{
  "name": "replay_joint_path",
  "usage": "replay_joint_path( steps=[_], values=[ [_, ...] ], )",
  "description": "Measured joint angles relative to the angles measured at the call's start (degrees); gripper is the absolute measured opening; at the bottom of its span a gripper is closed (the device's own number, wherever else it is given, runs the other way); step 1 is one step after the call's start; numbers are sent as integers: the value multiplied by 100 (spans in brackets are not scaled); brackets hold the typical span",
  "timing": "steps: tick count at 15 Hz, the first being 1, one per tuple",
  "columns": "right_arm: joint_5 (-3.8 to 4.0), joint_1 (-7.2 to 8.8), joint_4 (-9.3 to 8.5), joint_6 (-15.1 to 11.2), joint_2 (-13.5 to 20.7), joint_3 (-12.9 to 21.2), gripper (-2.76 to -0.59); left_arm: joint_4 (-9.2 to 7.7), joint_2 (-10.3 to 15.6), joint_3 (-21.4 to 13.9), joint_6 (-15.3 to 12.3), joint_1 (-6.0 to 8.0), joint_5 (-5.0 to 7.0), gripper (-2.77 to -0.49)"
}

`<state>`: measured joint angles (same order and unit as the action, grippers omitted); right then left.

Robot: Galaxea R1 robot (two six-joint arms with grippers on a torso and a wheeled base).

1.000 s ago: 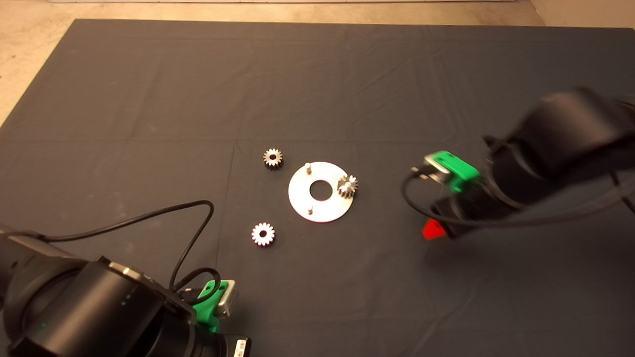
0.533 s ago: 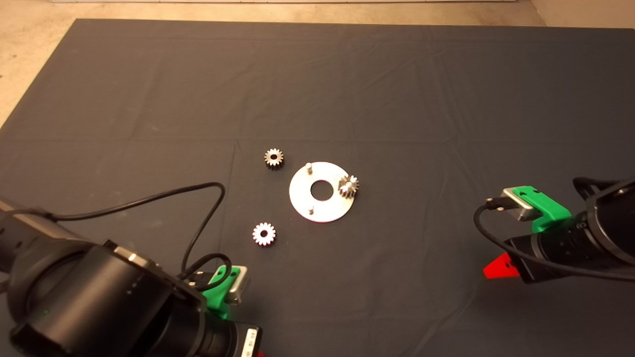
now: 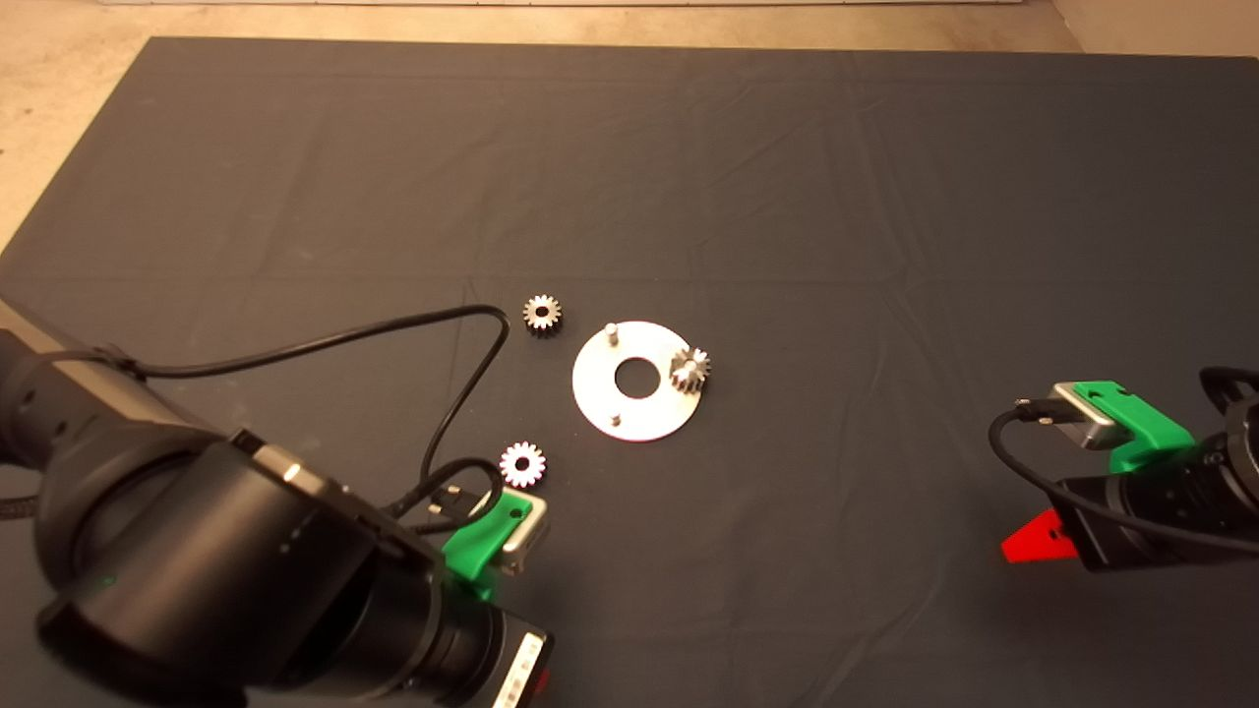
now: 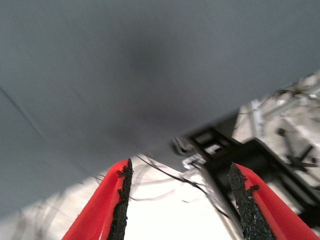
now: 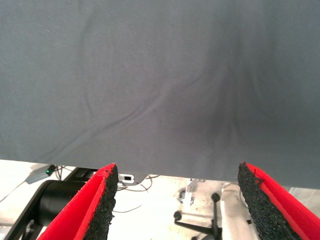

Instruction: Install three planetary gears onto the carrier pins

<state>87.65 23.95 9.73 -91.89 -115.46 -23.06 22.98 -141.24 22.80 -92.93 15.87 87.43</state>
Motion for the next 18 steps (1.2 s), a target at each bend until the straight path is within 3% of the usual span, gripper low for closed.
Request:
replay_joint_path(
  steps=[1,3,5,7,18],
  values=[
    [33,-25,-15,-13,45,2,-160,105,37,208,270,9,-2,-194],
    [24,-31,-55,-14,53,5,-160,376,111,763,789,35,0,-194],
    [20,-31,-80,-13,53,5,-160,602,157,1110,1075,38,9,-194],
    [24,-36,-110,-14,57,6,-160,723,152,1303,1261,38,3,-194],
    [22,-254,-168,-13,56,9,-160,1301,150,1548,1436,35,2,-194]
  ],
)
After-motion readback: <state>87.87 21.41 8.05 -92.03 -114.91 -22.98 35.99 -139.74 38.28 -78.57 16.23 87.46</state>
